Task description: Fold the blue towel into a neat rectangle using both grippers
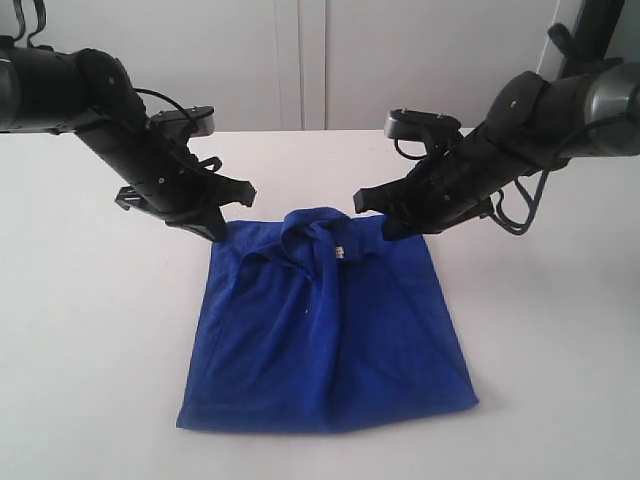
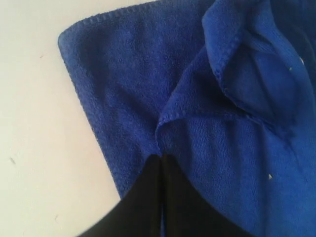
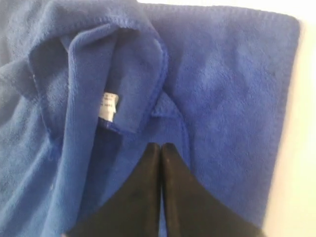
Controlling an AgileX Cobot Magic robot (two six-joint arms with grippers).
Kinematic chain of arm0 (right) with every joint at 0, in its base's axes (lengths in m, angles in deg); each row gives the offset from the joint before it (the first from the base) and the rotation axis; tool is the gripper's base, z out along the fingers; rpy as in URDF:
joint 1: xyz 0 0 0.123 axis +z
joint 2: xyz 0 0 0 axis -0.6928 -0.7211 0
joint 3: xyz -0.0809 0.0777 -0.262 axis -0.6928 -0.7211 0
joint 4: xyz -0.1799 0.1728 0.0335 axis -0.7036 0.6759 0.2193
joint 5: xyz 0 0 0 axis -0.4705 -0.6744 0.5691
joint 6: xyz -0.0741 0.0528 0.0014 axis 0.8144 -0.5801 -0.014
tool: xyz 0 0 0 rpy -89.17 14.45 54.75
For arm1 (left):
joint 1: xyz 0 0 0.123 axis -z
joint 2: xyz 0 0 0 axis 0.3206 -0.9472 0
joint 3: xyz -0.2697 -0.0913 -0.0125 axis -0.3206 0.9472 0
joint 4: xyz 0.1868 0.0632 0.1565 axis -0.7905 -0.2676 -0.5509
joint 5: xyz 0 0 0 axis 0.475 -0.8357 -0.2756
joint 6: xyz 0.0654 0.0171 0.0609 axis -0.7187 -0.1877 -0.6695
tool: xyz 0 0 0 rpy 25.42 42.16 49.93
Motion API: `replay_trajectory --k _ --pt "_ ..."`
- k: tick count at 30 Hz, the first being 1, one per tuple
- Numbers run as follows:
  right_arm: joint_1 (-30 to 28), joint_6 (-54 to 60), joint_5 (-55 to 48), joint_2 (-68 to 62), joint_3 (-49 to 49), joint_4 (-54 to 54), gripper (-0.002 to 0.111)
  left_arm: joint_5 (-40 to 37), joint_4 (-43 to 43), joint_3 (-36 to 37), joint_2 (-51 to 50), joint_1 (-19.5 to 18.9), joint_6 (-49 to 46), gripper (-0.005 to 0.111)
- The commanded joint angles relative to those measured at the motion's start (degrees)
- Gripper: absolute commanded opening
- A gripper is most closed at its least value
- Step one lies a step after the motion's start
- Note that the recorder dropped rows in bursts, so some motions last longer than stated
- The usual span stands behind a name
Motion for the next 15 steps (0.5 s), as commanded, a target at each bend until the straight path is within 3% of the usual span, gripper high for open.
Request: replay_trajectory --k 1,6,12,15 --pt "-0.4 2.8 -1.16 -3.69 4.5 2.92 0.0 -1.65 1.4 -3.14 -3.47 -0.18 -0.18 0.0" --pt "-0.4 3.98 -1.16 -8.67 11.22 6.22 0.0 -1.79 1.8 -5.61 -7.11 -0.18 -0.18 0.0" --pt "-0.4 9.1 -4.76 -11.55 11.88 11.69 0.0 -1.39 2.21 -5.93 -7.94 -0.18 -0.18 0.0" --pt "-0.4 0.62 -7.12 -11.47 11.88 8.27 0.0 -2.06 2.21 -5.93 -7.93 -0.18 -0.18 0.0"
